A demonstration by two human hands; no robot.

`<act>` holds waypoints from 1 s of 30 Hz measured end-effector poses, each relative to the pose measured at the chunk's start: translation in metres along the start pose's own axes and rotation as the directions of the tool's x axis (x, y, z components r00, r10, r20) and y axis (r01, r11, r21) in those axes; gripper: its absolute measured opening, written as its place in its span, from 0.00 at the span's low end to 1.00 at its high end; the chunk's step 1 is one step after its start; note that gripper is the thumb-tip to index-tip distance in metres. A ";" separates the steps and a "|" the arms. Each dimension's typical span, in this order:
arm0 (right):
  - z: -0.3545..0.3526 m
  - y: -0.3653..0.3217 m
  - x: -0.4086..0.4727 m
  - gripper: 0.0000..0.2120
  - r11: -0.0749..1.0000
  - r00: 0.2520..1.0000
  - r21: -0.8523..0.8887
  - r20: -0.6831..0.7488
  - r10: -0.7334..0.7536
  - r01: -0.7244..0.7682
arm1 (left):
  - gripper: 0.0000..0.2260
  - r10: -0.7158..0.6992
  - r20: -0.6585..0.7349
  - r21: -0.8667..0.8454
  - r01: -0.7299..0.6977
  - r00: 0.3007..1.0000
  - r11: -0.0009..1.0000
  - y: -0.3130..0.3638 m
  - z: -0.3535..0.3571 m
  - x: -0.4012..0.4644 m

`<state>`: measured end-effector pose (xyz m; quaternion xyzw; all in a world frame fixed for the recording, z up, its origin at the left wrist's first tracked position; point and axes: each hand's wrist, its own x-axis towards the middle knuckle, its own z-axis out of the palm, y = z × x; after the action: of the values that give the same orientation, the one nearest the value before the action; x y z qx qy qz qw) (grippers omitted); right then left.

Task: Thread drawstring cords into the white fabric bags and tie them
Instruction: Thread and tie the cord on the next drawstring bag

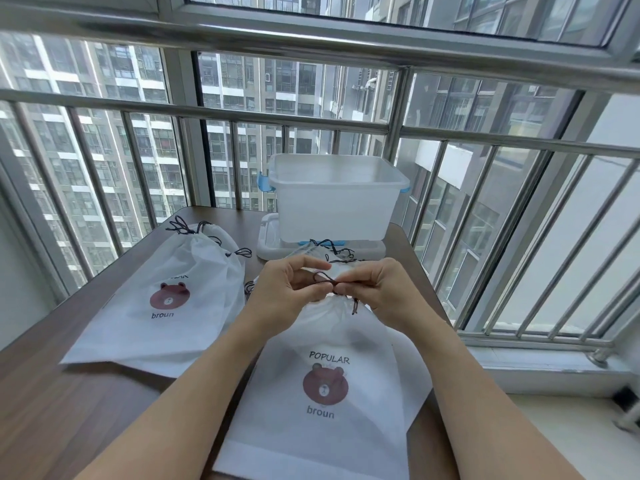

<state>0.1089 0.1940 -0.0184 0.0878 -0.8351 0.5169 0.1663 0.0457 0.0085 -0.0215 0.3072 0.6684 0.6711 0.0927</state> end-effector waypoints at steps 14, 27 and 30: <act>0.021 -0.002 0.001 0.06 0.923 0.990 0.378 -0.077 0.115 -0.078 | 0.12 0.202 -0.192 0.276 -0.144 0.960 0.950 -0.008 0.004 0.002; 0.018 -0.004 -0.001 0.06 0.916 0.985 0.379 -0.052 0.166 -0.134 | 0.08 -0.119 -0.066 -0.118 0.111 0.991 0.987 0.000 0.010 -0.004; 0.018 -0.002 0.000 0.06 0.930 0.984 0.343 -0.068 0.164 -0.131 | 0.07 -0.138 -0.054 -0.116 0.131 0.989 0.985 -0.002 0.009 -0.003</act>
<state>0.1063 0.1772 -0.0238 0.0270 -0.7296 0.6668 0.1494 0.0524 0.0146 -0.0250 0.2345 0.6514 0.7090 0.1341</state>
